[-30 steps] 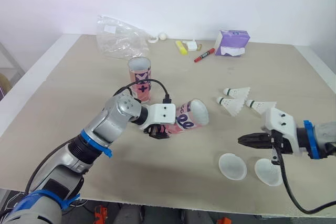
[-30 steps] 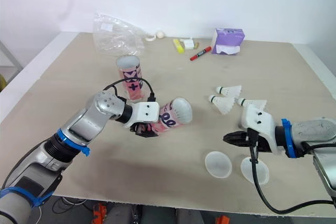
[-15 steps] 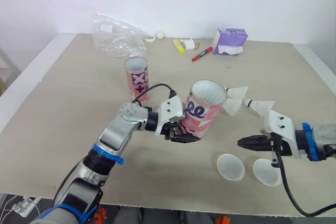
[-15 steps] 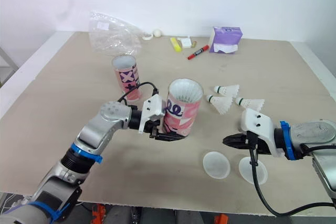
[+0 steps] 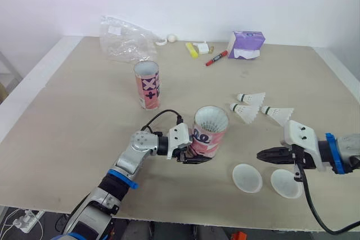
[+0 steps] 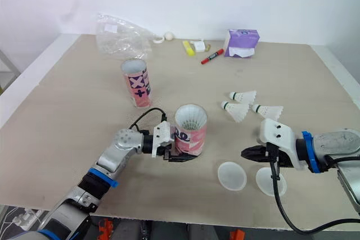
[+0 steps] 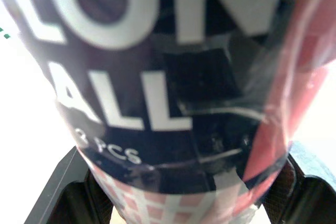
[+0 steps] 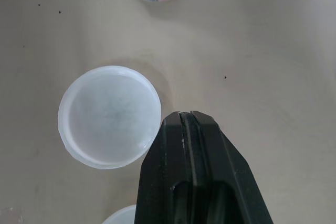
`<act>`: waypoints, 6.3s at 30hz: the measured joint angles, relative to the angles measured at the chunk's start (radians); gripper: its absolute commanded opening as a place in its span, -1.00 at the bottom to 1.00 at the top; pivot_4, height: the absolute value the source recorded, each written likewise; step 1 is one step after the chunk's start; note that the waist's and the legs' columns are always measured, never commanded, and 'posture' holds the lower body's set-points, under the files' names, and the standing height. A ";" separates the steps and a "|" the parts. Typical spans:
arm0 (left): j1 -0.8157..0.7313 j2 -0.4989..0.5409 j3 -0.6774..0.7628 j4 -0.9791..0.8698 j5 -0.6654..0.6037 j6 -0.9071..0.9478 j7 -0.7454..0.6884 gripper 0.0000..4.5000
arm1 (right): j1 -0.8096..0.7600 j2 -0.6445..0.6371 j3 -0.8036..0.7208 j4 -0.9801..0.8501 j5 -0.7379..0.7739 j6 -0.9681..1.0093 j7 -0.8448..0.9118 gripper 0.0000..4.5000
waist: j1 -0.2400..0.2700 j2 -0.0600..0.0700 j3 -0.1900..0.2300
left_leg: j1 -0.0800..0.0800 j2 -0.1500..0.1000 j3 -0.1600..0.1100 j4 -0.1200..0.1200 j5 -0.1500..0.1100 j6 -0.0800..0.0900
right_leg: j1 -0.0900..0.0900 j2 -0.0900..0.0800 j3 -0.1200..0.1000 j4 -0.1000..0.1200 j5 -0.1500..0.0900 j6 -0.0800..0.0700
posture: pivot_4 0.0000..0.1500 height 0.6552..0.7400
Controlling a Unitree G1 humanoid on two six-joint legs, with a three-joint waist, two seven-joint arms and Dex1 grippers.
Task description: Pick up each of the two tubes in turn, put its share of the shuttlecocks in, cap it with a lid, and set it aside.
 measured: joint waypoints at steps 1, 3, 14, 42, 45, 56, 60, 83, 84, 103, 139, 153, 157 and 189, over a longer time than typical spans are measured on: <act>0.000 -0.002 -0.005 0.013 0.003 -0.011 0.001 0.43 | 0.000 0.000 0.000 0.000 0.000 0.000 0.000 -0.98 | 0.000 0.000 0.000 | 0.000 0.000 0.000 0.000 0.000 0.000 | 0.000 0.000 0.000 0.000 0.000 0.000 | 1.00 1.00; -0.005 -0.010 -0.007 0.036 0.009 -0.035 0.001 0.43 | 0.001 0.000 0.000 -0.001 0.002 0.001 0.000 -0.98 | 0.000 0.000 0.000 | 0.000 0.000 0.000 0.000 0.000 0.000 | 0.000 0.000 0.000 0.000 0.000 0.000 | 1.00 1.00; -0.020 -0.010 -0.006 0.056 0.008 -0.010 -0.014 0.43 | 0.003 -0.056 0.004 -0.039 0.031 0.075 0.011 -0.19 | 0.000 0.001 -0.001 | 0.001 0.000 0.000 0.001 0.000 0.000 | 0.001 0.000 0.000 0.000 0.000 0.000 | 1.00 1.00; -0.027 -0.010 -0.008 0.059 0.009 0.002 -0.026 0.43 | -0.173 -0.053 0.366 -0.198 -0.046 0.379 -0.259 -0.78 | 0.000 0.002 -0.001 | 0.001 0.001 0.000 0.000 0.000 0.000 | 0.001 0.000 0.000 0.000 -0.002 -0.003 | 1.00 1.00; -0.027 -0.009 -0.008 0.059 0.009 0.002 -0.026 0.43 | -0.174 -0.057 0.374 -0.203 -0.058 0.377 -0.262 -0.96 | 0.000 0.002 -0.001 | 0.001 0.001 0.000 0.000 0.000 0.000 | 0.001 0.000 -0.001 0.000 -0.002 -0.003 | 1.00 1.00; -0.028 0.001 -0.008 0.057 0.009 0.003 -0.026 0.43 | -0.262 -0.017 0.292 -0.186 0.040 0.291 -0.182 -0.96 | -0.003 0.003 -0.001 | 0.001 0.002 0.001 0.001 0.000 0.000 | 0.000 0.001 0.000 0.000 -0.001 -0.004 | 1.00 1.00; -0.034 0.000 -0.012 0.058 0.008 0.014 -0.026 0.43 | -0.469 -0.069 0.135 -0.119 0.138 0.208 -0.056 -0.96 | -0.002 0.002 -0.001 | 0.002 0.003 0.000 0.001 0.000 0.000 | 0.001 0.002 -0.002 0.000 -0.001 -0.006 | 1.00 1.00; -0.038 0.001 -0.019 0.048 0.008 0.041 -0.017 0.43 | -0.831 0.121 0.433 0.022 0.008 0.019 0.024 -0.96 | -0.001 0.003 -0.002 | 0.002 0.004 -0.001 -0.002 0.000 0.000 | 0.000 0.001 -0.004 0.000 -0.002 -0.008 | 1.00 1.00; -0.038 0.001 -0.019 0.047 0.008 0.041 -0.015 0.43 | -0.833 0.124 0.433 0.028 0.000 0.008 0.025 -0.96 | -0.001 0.003 -0.002 | 0.002 0.004 0.000 -0.002 0.000 0.000 | 0.000 0.001 -0.004 0.000 -0.002 -0.009 | 1.00 1.00; -0.038 0.001 -0.019 0.038 0.008 0.060 -0.010 0.43 | -0.832 0.167 0.433 0.051 -0.069 -0.064 0.045 -0.96 | -0.001 0.003 -0.002 | 0.002 0.004 -0.001 -0.002 0.000 0.000 | 0.000 0.001 -0.004 0.000 -0.001 -0.009 | 1.00 1.00; -0.036 0.006 -0.012 0.017 -0.002 0.094 -0.016 0.43 | -0.809 0.164 0.223 0.009 0.158 0.199 -0.017 -0.51 | -0.001 0.003 -0.002 | 0.002 0.004 -0.001 -0.003 0.000 0.000 | -0.001 0.001 -0.005 0.000 -0.002 -0.010 | 1.00 1.00; -0.037 0.008 -0.011 0.023 0.004 0.082 -0.023 0.43 | -0.639 0.176 0.305 -0.112 0.163 0.189 -0.087 -0.92 | -0.001 0.003 -0.002 | 0.003 0.004 -0.001 -0.003 0.000 0.000 | 0.000 0.002 -0.004 0.000 -0.002 -0.010 | 1.00 1.00; -0.037 0.008 -0.012 0.027 0.009 0.081 -0.018 0.43 | -0.640 0.164 0.339 -0.110 0.117 0.127 -0.069 -0.92 | -0.002 0.003 -0.003 | 0.004 0.005 -0.001 -0.003 0.000 0.000 | 0.001 0.003 -0.004 0.000 -0.002 -0.010 | 1.00 1.00; -0.037 0.000 -0.010 0.051 -0.001 0.040 -0.031 0.43 | -0.560 0.179 -0.059 0.107 0.287 0.214 -0.106 -0.92 | 0.002 0.001 -0.012 | 0.003 0.004 -0.003 -0.011 0.000 0.000 | -0.001 0.003 -0.004 -0.001 -0.005 -0.007 | 1.00 1.00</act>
